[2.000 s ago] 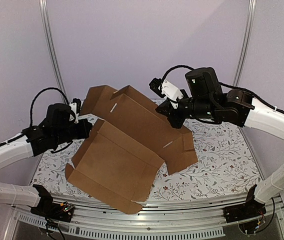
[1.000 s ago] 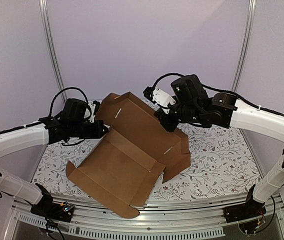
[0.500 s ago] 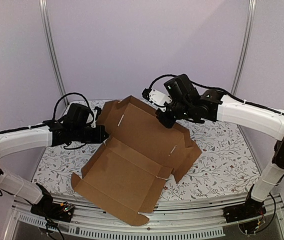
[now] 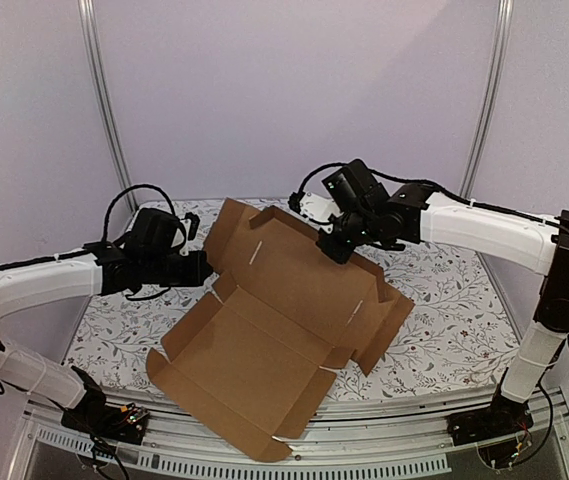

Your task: Fold the paper box

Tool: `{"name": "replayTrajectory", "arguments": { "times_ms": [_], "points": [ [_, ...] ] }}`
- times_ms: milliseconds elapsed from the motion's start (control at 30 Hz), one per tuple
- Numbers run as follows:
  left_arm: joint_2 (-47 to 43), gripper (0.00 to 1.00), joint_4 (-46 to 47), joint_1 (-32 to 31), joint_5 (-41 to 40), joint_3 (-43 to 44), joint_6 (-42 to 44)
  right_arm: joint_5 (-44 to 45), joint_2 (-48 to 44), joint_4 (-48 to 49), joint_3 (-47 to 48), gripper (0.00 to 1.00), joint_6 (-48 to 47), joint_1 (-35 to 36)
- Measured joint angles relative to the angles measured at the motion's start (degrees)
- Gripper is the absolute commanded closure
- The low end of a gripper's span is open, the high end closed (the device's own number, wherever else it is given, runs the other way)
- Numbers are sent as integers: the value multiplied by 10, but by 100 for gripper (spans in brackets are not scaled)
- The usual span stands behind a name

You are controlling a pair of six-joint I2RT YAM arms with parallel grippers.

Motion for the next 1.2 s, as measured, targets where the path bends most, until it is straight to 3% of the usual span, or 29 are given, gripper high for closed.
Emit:
{"name": "replayTrajectory", "arguments": {
  "times_ms": [433, 1200],
  "points": [
    [62, 100, 1, 0, -57, 24, -2, -14, 0, -2, 0, 100, 3, 0],
    [82, 100, 6, -34, -27, 22, -28, -16, 0, -2, 0, 100, 14, 0]
  ]
}}
